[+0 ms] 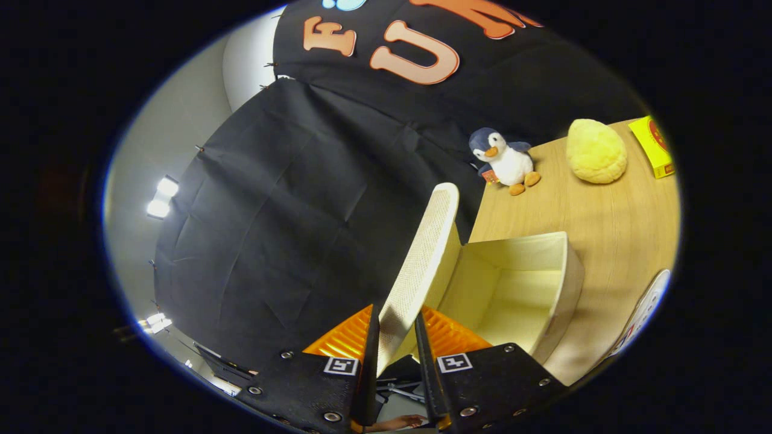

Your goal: Open the storage box then place both shoes into the box .Put the left shoe in first, then the right shoe, with the right side of both shoes facing outward in a uniform manner.

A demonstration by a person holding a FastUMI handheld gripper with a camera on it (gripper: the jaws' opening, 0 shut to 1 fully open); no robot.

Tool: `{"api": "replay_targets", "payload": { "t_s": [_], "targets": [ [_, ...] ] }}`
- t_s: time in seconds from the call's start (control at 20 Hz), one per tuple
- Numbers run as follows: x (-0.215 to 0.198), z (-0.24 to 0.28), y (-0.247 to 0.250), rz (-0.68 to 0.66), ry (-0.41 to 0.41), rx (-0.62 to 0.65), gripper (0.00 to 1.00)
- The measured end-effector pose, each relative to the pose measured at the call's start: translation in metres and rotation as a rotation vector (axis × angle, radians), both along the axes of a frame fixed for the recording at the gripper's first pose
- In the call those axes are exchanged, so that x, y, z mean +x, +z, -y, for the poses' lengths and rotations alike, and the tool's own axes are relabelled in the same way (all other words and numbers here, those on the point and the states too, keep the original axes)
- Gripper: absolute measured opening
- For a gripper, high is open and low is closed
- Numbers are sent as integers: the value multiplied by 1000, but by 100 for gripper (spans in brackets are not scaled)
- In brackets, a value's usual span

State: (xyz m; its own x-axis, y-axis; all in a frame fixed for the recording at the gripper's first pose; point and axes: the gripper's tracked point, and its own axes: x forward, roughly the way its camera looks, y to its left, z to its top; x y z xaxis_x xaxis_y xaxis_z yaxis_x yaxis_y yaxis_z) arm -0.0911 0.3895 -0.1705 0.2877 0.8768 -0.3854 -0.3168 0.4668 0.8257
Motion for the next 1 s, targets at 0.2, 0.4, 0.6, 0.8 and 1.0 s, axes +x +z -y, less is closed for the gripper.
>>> {"api": "replay_targets", "payload": {
  "t_s": [0.2, 0.4, 0.6, 0.8, 1.0],
  "targets": [
    [-4, -48, 20, 47, 33, -11, 21],
    [-6, -104, 17, 48, 67, -21, 20],
    [-6, -146, 3, 40, 67, -36, 20],
    [-6, -178, -23, -35, 40, -56, 21],
    [-2, -169, -40, -118, -23, -74, 68]
  ]
}}
